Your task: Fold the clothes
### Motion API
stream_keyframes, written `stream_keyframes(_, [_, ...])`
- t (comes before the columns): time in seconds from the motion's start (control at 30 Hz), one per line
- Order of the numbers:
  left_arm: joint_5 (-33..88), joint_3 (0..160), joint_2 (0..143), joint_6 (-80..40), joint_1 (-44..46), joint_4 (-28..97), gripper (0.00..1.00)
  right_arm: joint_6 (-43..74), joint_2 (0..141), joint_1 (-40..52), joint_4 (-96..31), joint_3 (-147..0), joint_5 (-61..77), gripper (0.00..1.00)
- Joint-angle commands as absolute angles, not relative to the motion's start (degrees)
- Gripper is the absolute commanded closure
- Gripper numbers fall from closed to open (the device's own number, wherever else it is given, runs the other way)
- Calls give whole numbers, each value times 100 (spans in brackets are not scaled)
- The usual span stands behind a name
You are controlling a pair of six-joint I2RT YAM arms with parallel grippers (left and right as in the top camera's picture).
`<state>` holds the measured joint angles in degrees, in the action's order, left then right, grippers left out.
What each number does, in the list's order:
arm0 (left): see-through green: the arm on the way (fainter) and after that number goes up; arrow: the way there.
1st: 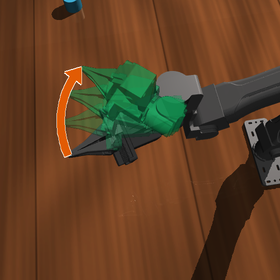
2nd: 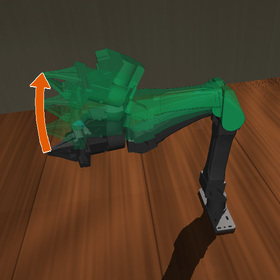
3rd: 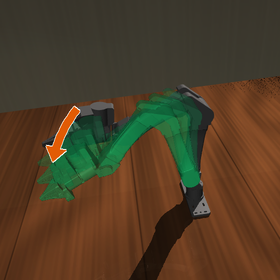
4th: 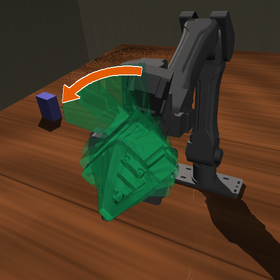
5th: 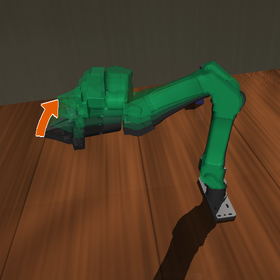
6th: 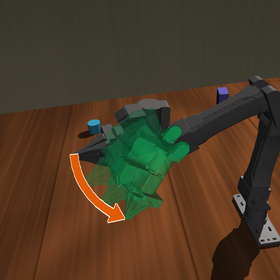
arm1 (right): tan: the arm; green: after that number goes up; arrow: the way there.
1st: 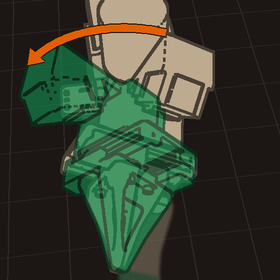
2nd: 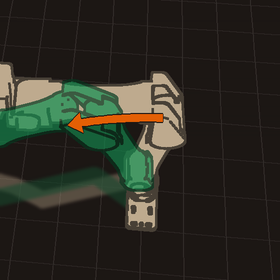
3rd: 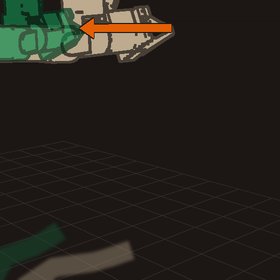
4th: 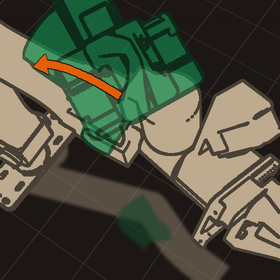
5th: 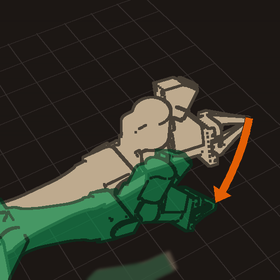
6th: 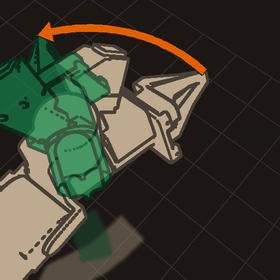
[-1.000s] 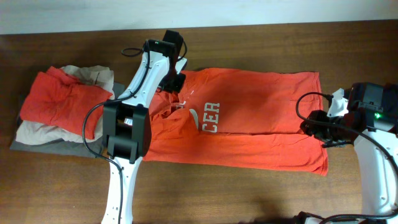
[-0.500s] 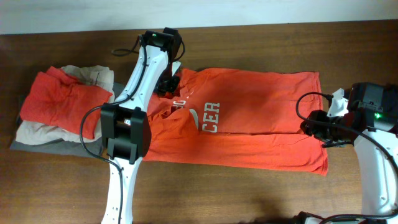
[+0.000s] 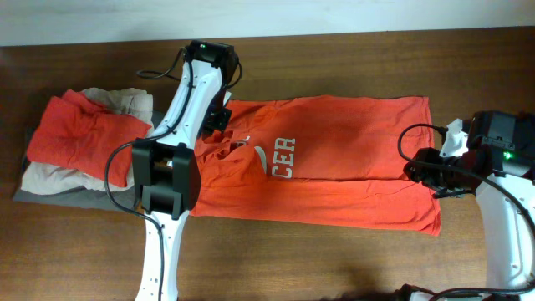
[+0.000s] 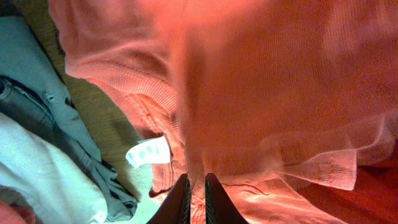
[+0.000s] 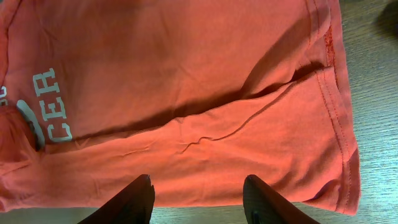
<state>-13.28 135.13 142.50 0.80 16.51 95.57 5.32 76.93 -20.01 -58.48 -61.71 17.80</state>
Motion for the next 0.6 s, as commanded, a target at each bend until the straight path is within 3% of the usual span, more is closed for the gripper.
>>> stream_keyframes(0.0, [-1441, 13590, 14022, 16, 1619, 9618, 90, 489, 7627, -2027, -5830, -6226, 1728, 49])
stream_keyframes(0.27, [-1498, 13592, 14022, 19, 1546, 9561, 95, 489, 7627, -2029, -5833, -6226, 1728, 49])
stream_keyframes(0.3, [-1498, 13594, 14020, 19, 1549, 9470, 95, 491, 7627, -2027, -5854, -6226, 1734, 43])
stream_keyframes(0.37, [-1485, 13653, 13979, 21, 1549, 9378, 89, 489, 7627, -2027, -5955, -6267, 1732, 43])
stream_keyframes(0.5, [-1409, 14073, 13896, 23, 1549, 9347, 87, 493, 7627, -2027, -6466, -6676, 1732, 42])
stream_keyframes(0.57, [-812, 14501, 13872, 342, 1564, 9292, 81, 499, 7627, -2027, -6753, -7006, 1730, 32])
